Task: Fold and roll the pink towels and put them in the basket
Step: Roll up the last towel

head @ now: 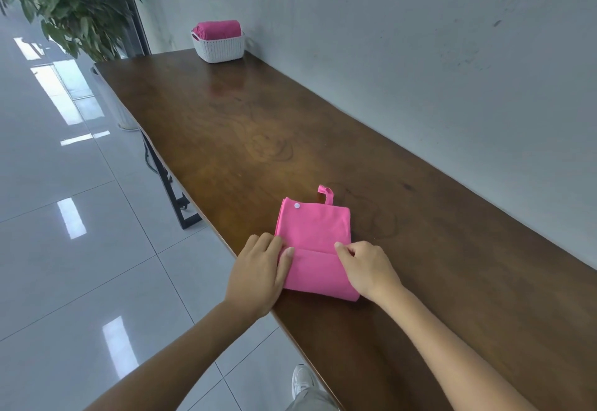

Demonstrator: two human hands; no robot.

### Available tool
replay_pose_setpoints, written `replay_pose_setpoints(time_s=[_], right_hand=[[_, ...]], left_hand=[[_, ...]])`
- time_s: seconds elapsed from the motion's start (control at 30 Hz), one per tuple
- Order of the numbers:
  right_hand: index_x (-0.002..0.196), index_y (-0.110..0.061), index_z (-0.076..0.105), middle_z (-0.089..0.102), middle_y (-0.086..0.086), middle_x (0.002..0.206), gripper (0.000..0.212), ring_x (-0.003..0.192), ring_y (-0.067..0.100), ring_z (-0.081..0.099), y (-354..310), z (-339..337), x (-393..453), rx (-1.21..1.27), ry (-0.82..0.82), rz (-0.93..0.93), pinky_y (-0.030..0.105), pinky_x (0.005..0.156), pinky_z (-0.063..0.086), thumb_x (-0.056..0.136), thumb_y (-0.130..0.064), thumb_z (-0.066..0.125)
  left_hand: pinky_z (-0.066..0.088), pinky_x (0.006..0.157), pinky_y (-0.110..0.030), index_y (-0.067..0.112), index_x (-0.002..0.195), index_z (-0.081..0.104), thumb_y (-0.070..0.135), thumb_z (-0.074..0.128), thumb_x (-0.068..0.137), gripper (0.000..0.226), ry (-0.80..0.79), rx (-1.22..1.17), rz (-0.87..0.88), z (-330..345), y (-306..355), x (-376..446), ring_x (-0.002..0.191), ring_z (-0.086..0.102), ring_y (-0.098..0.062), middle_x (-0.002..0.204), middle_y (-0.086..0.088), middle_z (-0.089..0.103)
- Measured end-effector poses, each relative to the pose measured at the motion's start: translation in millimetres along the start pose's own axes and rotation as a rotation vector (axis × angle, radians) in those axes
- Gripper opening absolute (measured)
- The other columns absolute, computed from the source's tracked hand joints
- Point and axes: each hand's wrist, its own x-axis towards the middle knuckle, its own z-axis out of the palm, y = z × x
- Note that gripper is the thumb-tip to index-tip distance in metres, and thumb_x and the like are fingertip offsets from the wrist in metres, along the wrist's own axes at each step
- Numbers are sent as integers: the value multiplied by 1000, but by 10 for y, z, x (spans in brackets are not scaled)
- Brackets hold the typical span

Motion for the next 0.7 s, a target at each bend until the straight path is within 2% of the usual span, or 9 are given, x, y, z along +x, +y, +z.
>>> replay_pose_setpoints(time_s=[0.1,0.17,0.2,0.3,0.4,0.47,0.57,0.63,0.7], right_hand=[[68,-21,51,56,-7,67,51,59,8,54,-38,22,-65,-138,180,-29,23,50,36,104,-51,32],[78,-25,52,55,-11,77,44,68,5,52,-9,72,-150,-169,359,-178,14,52,29,104,-51,29],[84,-26,55,55,-12,82,43,74,4,52,23,112,-191,-158,397,-243,11,54,29,104,-53,29],[97,-22,63,59,-11,92,52,84,4,53,147,251,-273,-101,423,-332,9,61,39,103,-59,26],[84,-22,62,59,-12,78,60,74,5,54,193,282,-291,-95,438,-353,16,59,44,104,-61,21],[72,-24,56,55,-13,68,61,66,6,52,141,220,-268,-78,393,-315,15,56,38,103,-60,19],[61,-23,50,55,-7,61,60,58,6,53,32,83,-148,-80,200,-162,17,49,29,103,-57,24],[59,-22,49,58,-3,61,59,57,8,55,-17,-19,-10,-81,70,-51,24,48,32,104,-55,29],[59,-19,50,58,0,61,59,59,15,59,-48,-53,108,-102,13,10,29,51,37,103,-54,31]], left_hand=[[43,71,-29,19,80,60,45,15,107,59,30,61,26,-34,1,134,71,44,-14,73,5,56],[36,66,-28,20,66,50,41,18,106,55,14,48,10,-66,26,232,64,40,-14,61,7,46],[33,65,-26,22,62,45,40,20,105,53,-13,29,-3,-81,44,266,62,40,-14,58,7,43],[26,56,-22,21,56,37,36,26,106,54,-144,-18,-79,-81,44,345,56,43,-12,55,3,42],[30,53,-27,16,56,40,38,29,107,56,-257,11,-149,-91,47,357,52,44,-14,54,0,44],[32,58,-29,18,57,42,41,25,106,57,-216,29,-106,-88,54,320,56,44,-12,55,2,44],[39,68,-27,20,74,53,43,24,103,48,-28,63,29,-74,43,248,68,45,-11,71,8,53],[43,75,-26,20,86,58,42,28,104,42,34,65,91,-13,29,189,76,47,-12,83,8,57],[44,79,-27,19,94,61,44,29,105,42,52,56,95,41,28,131,83,50,-12,91,7,60]])
